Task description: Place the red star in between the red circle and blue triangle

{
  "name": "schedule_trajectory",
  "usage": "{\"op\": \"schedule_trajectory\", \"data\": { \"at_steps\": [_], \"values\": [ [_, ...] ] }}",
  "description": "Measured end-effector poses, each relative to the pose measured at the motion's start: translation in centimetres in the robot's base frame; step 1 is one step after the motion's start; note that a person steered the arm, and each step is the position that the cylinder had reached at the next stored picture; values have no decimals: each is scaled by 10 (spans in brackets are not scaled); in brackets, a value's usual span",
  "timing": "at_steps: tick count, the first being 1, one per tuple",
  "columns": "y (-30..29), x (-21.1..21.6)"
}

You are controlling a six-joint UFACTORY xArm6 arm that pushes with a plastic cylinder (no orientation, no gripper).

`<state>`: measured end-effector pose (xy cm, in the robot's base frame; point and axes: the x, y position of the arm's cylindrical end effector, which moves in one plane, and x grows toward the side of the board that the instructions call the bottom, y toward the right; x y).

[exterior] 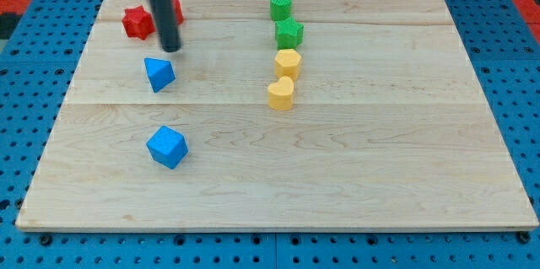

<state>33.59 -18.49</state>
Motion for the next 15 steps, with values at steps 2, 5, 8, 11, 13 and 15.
{"op": "schedule_trajectory", "data": {
  "at_steps": [2, 5, 8, 11, 13, 15],
  "values": [
    [-106, -52],
    [-5, -28],
    [-55, -5],
    [13, 38],
    [13, 26],
    [46, 17]
  ]
}}
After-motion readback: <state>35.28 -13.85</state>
